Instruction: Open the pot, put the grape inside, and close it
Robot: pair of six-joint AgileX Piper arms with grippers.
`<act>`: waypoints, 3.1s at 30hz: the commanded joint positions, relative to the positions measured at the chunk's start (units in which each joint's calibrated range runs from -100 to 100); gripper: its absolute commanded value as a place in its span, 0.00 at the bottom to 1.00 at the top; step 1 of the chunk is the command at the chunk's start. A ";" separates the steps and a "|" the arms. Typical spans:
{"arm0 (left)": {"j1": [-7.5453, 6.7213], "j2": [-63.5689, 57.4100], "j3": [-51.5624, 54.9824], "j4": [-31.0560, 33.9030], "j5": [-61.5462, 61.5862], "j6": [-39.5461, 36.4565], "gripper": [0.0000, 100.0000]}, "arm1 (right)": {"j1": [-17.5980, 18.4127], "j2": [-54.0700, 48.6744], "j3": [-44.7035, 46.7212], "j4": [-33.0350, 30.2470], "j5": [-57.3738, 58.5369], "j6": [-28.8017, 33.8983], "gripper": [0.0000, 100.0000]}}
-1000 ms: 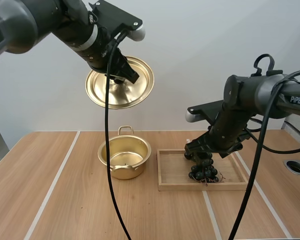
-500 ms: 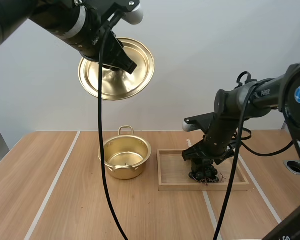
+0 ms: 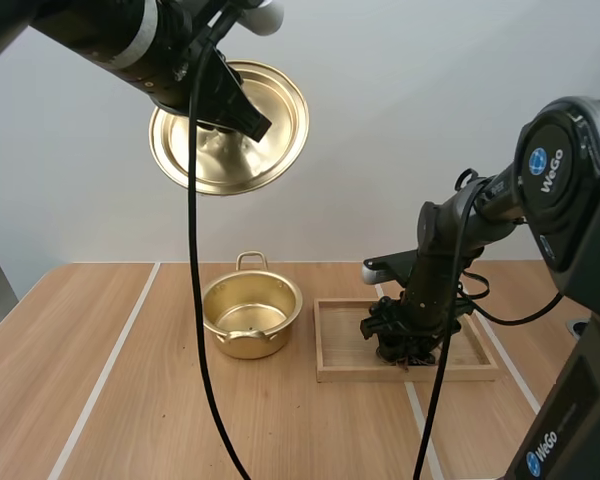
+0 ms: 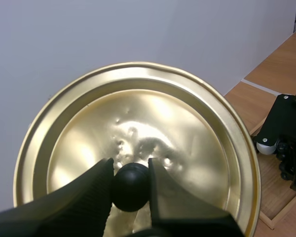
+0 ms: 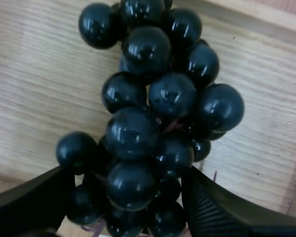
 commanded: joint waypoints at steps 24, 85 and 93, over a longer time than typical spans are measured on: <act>-0.19 -0.58 -0.50 -0.98 1.01 -0.99 0.00 | 0.06 0.19 -2.12 -0.09 2.48 0.66 0.00; -0.19 -8.63 -23.75 -0.98 2.34 -6.56 0.00 | 15.17 -3.54 -27.84 18.04 18.73 -11.39 0.00; -0.19 -8.63 -24.17 -0.98 3.84 -6.56 0.00 | 15.17 0.27 -32.65 19.08 20.90 -12.15 0.00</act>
